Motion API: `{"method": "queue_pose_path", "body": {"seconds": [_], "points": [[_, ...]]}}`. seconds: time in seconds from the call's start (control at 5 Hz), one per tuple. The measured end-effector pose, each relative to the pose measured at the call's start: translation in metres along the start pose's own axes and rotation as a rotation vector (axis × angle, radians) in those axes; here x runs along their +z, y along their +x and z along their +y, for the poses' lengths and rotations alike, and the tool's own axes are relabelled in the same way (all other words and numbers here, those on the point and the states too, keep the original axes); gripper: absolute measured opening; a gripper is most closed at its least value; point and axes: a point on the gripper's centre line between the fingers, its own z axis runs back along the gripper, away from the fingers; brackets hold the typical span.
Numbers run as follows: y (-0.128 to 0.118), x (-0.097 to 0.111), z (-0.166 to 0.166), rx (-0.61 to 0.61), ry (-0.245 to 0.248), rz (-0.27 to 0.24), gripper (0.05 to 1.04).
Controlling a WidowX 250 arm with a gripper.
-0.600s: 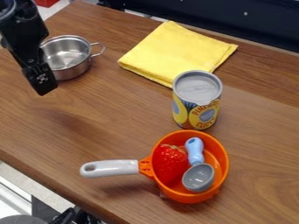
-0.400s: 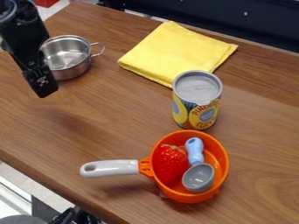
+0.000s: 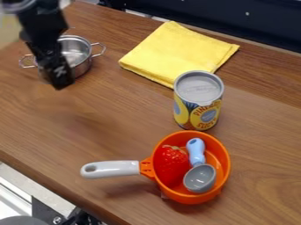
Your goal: Moved the small tin from the Centre of the table to the left side
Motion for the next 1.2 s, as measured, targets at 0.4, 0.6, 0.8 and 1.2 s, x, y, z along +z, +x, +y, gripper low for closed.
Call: {"method": "queue_pose_path", "body": {"seconds": [0.4,0.6,0.8,1.2], "points": [[0.059,0.015,-0.026,-0.006,-0.037,-0.063,0.999],[0.093,0.014,-0.053,-0.044,-0.089,-0.073,0.999],[0.117,0.012,-0.077,-0.083,-0.106,-0.091,0.999],[0.159,-0.013,-0.127,-0.132,-0.148,-0.113,0.999]]}}
